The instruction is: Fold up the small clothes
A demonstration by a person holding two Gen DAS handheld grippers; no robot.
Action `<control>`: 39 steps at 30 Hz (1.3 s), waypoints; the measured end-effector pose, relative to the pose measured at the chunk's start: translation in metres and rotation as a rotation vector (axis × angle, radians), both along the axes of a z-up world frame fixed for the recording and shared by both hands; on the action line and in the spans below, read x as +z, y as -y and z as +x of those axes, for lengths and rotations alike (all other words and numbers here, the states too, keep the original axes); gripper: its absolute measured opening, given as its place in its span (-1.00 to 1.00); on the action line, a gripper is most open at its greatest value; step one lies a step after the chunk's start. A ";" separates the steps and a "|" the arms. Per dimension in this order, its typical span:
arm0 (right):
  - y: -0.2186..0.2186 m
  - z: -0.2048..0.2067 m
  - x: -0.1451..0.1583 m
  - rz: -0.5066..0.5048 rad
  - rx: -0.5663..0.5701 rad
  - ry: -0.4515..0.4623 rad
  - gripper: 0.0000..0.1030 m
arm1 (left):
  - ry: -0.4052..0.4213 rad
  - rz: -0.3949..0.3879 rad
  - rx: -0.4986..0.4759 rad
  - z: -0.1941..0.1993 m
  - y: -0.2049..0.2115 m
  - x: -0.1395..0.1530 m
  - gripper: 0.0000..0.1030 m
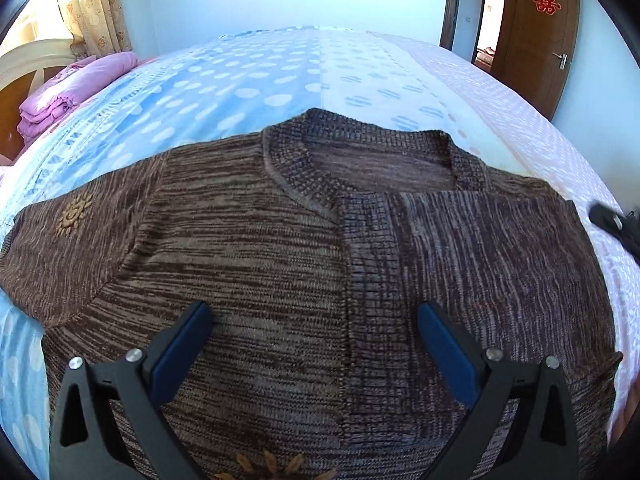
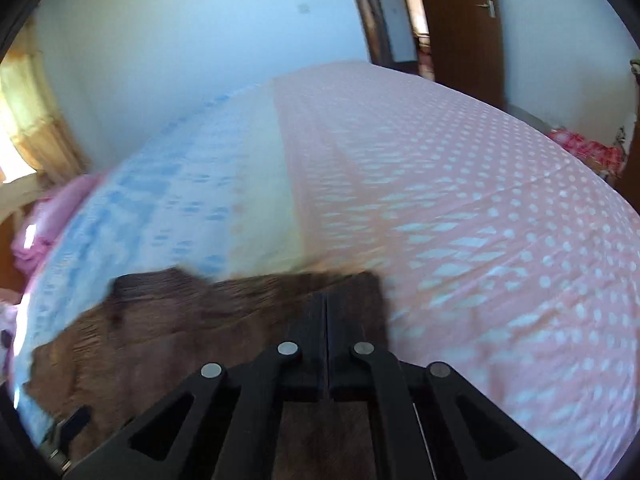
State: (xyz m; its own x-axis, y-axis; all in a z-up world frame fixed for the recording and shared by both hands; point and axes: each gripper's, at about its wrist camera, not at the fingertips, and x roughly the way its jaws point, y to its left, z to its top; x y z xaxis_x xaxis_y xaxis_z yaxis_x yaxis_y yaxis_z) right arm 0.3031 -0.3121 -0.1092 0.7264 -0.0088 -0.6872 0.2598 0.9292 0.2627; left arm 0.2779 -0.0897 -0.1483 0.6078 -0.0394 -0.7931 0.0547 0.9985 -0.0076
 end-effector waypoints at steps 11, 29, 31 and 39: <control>-0.045 -0.053 -0.036 -0.077 0.035 -0.041 -0.95 | -0.007 -0.005 -0.012 -0.018 -0.030 0.010 1.00; -0.045 -0.057 -0.037 -0.061 0.032 -0.024 -0.95 | 0.128 -0.455 0.711 -0.031 -0.372 0.017 0.66; -0.045 -0.057 -0.037 -0.061 0.032 -0.024 -0.95 | 0.079 -0.508 0.706 -0.015 -0.379 0.004 0.58; -0.045 -0.056 -0.037 -0.060 0.032 -0.023 -0.95 | 0.112 -0.456 0.687 -0.001 -0.368 -0.001 0.48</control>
